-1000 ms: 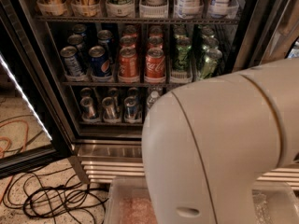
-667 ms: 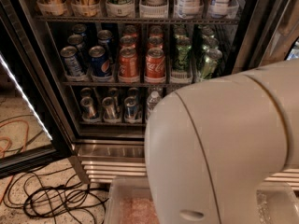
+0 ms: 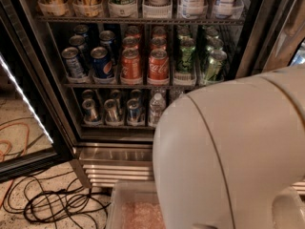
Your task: Pick water bottle from bottom shelf of fridge
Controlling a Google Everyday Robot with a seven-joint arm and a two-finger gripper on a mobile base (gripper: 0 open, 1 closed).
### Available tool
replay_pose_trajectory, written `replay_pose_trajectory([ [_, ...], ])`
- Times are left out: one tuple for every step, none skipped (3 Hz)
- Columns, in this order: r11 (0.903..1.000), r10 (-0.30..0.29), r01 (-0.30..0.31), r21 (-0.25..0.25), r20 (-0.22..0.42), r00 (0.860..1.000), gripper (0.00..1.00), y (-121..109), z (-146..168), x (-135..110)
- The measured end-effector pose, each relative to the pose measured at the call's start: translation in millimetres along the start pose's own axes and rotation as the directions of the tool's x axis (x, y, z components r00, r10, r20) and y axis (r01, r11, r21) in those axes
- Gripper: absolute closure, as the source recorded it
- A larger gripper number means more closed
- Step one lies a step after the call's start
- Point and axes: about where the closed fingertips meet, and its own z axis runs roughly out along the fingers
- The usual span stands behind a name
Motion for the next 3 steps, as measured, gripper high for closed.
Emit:
replay_pose_trajectory([
  [1.0, -0.003, 0.003, -0.008, -0.002, 1.0, 1.0, 1, -4, -1],
  [0.9999, -0.006, 0.006, -0.014, -0.001, 1.0, 1.0, 2, -8, -2],
  [0.9987, -0.025, 0.026, -0.044, 0.015, 1.0, 1.0, 7, -30, -8],
])
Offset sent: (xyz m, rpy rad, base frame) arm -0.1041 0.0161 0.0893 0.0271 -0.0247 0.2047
